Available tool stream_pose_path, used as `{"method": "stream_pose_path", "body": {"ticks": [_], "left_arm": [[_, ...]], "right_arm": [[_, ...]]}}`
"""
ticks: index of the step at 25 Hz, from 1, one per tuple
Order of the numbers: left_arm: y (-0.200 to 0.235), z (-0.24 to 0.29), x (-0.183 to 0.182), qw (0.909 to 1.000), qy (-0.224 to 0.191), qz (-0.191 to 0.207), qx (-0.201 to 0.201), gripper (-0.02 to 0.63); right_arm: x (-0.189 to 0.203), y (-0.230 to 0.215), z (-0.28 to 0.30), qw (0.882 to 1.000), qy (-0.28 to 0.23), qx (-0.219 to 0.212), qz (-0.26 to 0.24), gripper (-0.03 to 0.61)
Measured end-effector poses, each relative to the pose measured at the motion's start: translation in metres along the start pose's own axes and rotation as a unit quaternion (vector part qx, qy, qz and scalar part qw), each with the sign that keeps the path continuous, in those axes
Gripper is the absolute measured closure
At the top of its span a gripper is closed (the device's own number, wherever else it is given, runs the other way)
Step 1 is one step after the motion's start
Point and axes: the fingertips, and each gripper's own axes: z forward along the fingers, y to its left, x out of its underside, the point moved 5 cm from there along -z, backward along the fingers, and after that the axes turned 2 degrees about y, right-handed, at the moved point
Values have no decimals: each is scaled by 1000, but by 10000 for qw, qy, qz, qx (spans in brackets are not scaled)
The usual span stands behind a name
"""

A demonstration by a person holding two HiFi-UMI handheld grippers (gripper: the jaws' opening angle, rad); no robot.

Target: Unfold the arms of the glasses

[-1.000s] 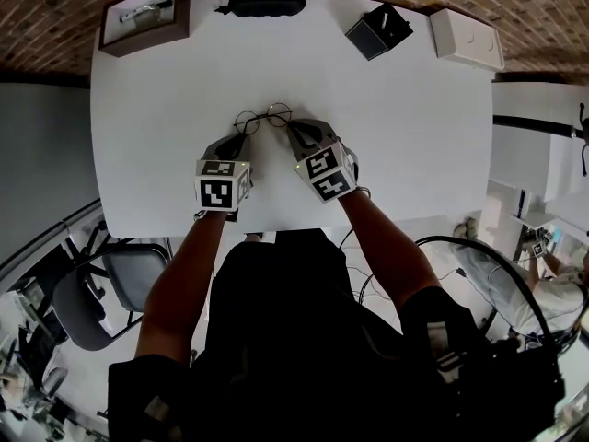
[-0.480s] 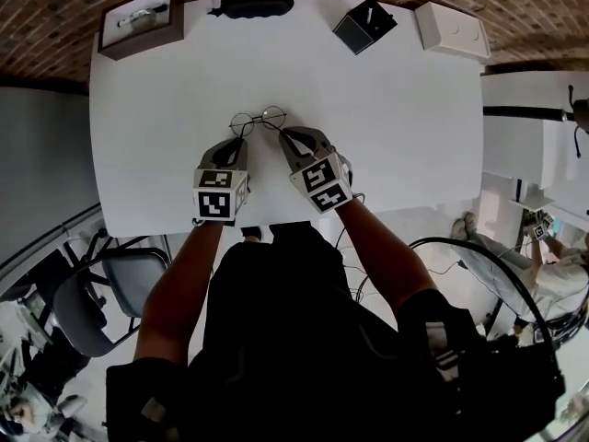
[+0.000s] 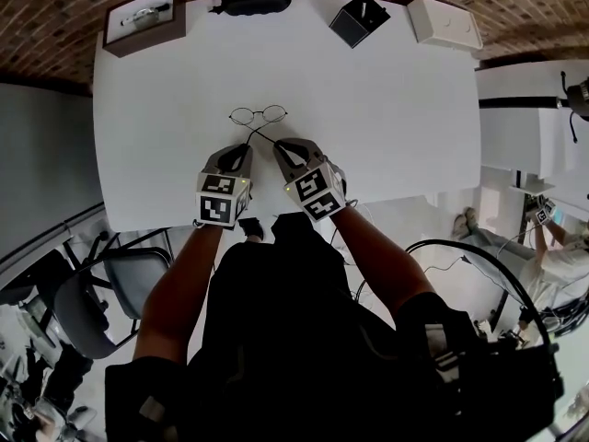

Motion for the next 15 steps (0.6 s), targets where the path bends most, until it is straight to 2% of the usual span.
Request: {"method": "stream_pose_path", "body": {"ticks": [4,15], "left_arm": [[-7,1,13,9997,155,124,120,578],[-21,10,31,9984,378,92,412,578]], "right_arm": [[8,15,5,9999,91,-80,39,558],[22,20,19,9995,291,-63,48,558]]}}
